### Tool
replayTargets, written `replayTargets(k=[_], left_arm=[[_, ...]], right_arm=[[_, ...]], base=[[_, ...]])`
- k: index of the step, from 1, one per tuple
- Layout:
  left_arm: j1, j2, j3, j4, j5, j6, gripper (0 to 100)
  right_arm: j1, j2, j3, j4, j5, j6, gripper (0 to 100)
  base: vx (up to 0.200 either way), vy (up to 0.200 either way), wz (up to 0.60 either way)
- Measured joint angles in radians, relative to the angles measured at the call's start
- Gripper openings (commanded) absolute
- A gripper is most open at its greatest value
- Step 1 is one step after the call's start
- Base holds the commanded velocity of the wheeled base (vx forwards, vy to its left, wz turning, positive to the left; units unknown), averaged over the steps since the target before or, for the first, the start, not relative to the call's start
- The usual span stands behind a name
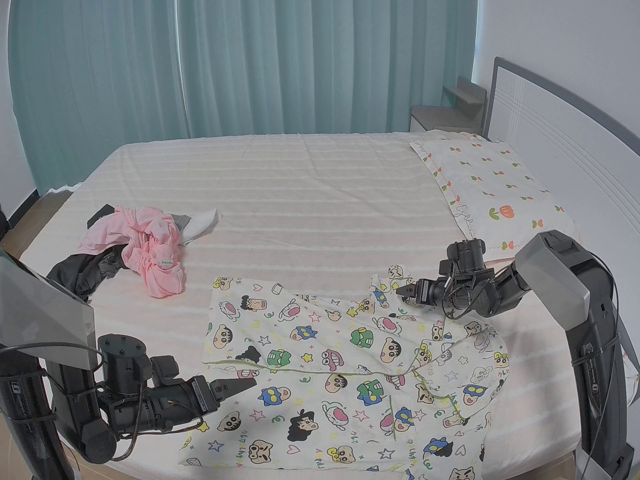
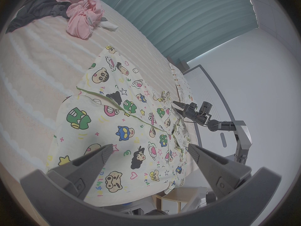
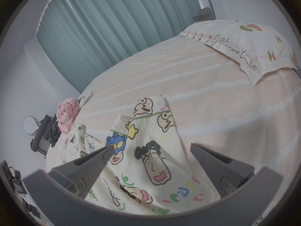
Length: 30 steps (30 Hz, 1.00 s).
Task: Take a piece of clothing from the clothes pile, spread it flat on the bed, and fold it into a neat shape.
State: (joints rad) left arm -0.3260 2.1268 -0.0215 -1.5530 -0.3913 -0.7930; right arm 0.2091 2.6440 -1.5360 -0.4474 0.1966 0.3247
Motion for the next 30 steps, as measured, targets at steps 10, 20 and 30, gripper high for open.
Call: replayTargets(k=[10, 20, 30], left_arm=[[0.004, 0.002, 0.0, 0.0, 0.0, 0.0, 100], [0.006, 0.006, 0.0, 0.0, 0.001, 0.0, 100], [0.007, 0.006, 0.0, 0.0, 0.004, 0.001, 100]], right_arm=[[-0.004, 0.025, -0.024, 0.009, -0.003, 0.004, 0], [-0.02, 0.027, -0.035, 0.001, -0.005, 0.041, 0], [-0.06, 0.028, -0.071, 0.001, -0.055, 0.089, 0]], base=[[0.0, 0.0, 0.0], [0.0, 0.0, 0.0], [0.0, 0.0, 0.0]])
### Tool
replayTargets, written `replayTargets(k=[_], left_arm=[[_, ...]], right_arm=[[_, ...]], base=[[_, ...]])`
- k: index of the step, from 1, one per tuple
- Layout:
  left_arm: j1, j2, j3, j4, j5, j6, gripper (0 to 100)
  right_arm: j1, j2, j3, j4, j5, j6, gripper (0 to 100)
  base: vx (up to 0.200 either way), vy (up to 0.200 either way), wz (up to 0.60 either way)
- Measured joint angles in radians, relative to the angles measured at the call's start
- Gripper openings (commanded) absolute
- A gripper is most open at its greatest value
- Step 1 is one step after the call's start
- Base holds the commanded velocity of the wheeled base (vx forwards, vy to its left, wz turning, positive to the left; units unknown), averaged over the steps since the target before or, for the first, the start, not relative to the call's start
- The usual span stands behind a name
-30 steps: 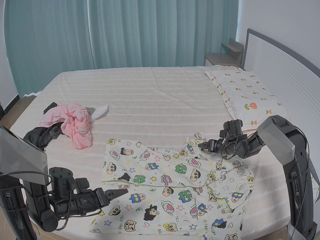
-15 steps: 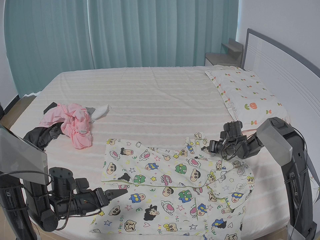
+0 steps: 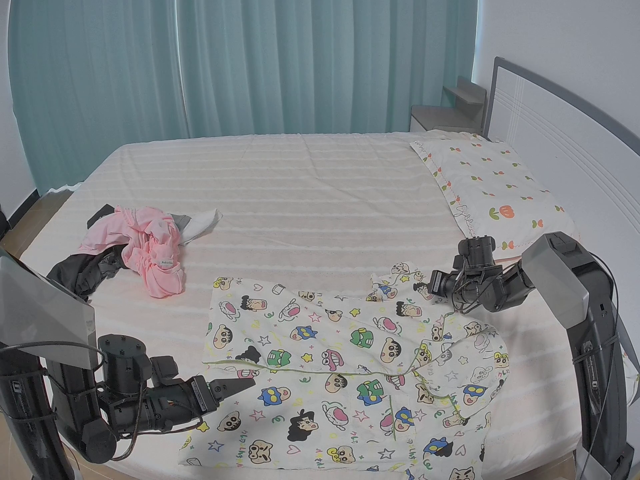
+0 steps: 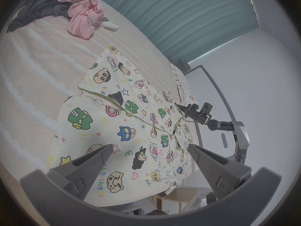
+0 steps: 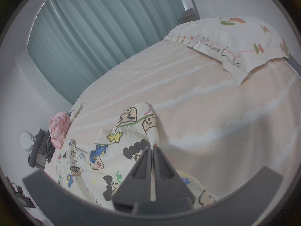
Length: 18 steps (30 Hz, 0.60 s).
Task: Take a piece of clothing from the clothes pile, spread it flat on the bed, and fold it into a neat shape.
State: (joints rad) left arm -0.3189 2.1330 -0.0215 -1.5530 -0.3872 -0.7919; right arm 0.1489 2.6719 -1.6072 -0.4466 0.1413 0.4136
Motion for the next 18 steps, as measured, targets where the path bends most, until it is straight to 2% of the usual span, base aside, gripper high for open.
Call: replayTargets(k=[7, 18], left_arm=[[0.006, 0.0, -0.001, 0.0, 0.001, 0.0, 100], [0.009, -0.001, -0.002, 0.0, 0.001, 0.001, 100]], right_arm=[[-0.013, 0.0, -0.009, -0.001, -0.008, 0.003, 0], [-0.024, 0.003, -0.034, -0.043, -0.061, 0.032, 0]], base=[[0.0, 0.0, 0.0], [0.0, 0.0, 0.0]])
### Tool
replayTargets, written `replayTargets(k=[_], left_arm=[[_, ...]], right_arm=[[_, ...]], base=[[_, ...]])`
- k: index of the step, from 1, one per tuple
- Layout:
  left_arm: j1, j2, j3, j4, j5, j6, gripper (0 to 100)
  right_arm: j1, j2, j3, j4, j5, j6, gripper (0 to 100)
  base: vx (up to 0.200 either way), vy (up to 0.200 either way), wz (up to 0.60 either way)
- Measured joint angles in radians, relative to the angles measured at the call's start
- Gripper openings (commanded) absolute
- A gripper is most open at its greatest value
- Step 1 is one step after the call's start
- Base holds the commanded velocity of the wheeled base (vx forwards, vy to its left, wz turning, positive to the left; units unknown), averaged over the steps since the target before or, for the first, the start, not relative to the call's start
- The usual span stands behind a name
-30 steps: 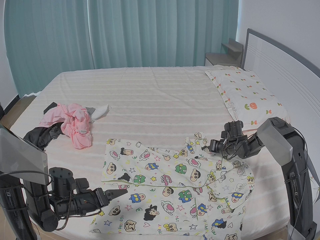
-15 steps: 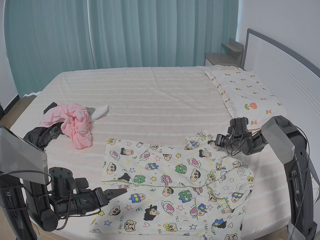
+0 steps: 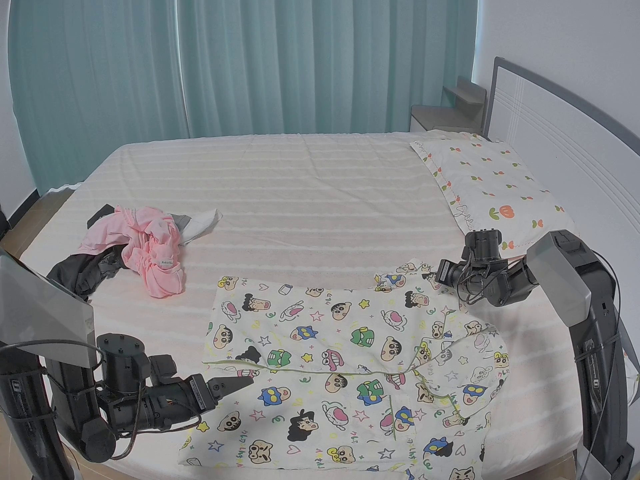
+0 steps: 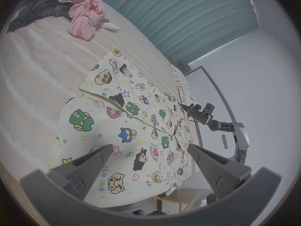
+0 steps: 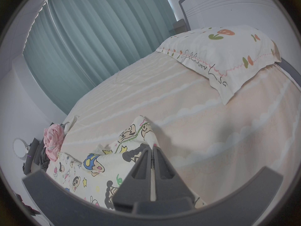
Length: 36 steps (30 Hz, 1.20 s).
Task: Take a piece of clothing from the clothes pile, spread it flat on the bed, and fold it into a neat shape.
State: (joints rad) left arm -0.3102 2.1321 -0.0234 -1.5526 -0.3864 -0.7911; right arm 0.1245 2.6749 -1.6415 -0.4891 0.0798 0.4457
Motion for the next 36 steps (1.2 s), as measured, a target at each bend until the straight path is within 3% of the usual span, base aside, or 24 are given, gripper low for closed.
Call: replayTargets(k=[24, 31, 32, 36], left_arm=[[0.006, -0.003, -0.003, 0.0, 0.0, 0.0, 100], [0.012, -0.004, -0.003, 0.0, 0.0, 0.0, 100], [0.013, -0.004, -0.004, 0.0, 0.0, 0.0, 100], [0.02, -0.005, -0.004, 0.0, 0.0, 0.0, 100]], right_arm=[[-0.011, 0.071, -0.157, -0.029, -0.133, 0.09, 0], [-0.014, 0.076, -0.165, -0.027, -0.139, 0.098, 0], [-0.014, 0.072, -0.161, -0.027, -0.139, 0.103, 100], [-0.011, 0.041, -0.117, -0.02, -0.136, 0.122, 100]], base=[[0.0, 0.0, 0.0], [0.0, 0.0, 0.0], [0.0, 0.0, 0.0], [0.0, 0.0, 0.0]])
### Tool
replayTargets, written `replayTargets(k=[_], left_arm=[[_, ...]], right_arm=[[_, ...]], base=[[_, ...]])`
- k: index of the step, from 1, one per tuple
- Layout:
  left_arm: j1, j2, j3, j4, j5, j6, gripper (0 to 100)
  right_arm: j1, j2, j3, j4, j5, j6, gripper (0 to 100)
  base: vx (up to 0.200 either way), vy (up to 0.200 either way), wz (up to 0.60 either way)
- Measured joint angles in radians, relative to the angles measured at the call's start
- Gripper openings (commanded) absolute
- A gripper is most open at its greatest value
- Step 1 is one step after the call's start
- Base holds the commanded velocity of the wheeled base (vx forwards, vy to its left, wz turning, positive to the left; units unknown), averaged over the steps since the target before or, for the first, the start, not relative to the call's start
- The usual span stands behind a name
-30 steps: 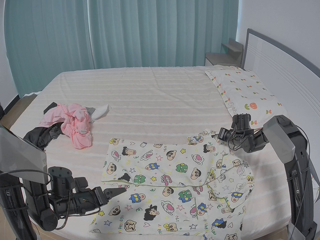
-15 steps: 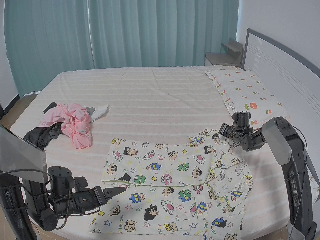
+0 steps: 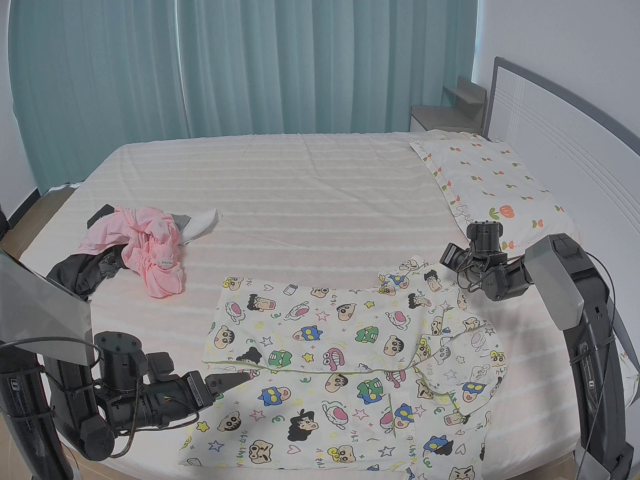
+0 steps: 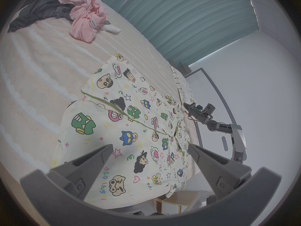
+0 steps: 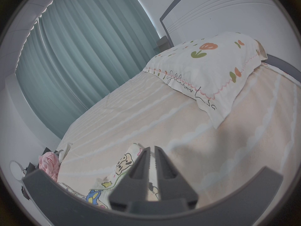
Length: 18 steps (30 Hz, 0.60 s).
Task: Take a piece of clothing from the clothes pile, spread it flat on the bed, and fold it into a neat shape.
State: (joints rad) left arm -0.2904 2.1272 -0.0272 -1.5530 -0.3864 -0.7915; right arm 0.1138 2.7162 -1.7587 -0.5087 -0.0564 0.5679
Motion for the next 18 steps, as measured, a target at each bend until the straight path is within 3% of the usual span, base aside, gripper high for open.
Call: replayTargets(k=[7, 18], left_arm=[[0.007, -0.001, 0.001, 0.0, 0.0, -0.001, 100], [0.008, -0.011, 0.006, 0.0, 0.0, -0.005, 100]], right_arm=[[0.007, -0.124, 0.1, 0.051, 0.004, 0.015, 100], [-0.003, -0.431, 0.557, 0.084, 0.045, 0.034, 100]], base=[[0.0, 0.0, 0.0], [-0.2, 0.0, 0.0]])
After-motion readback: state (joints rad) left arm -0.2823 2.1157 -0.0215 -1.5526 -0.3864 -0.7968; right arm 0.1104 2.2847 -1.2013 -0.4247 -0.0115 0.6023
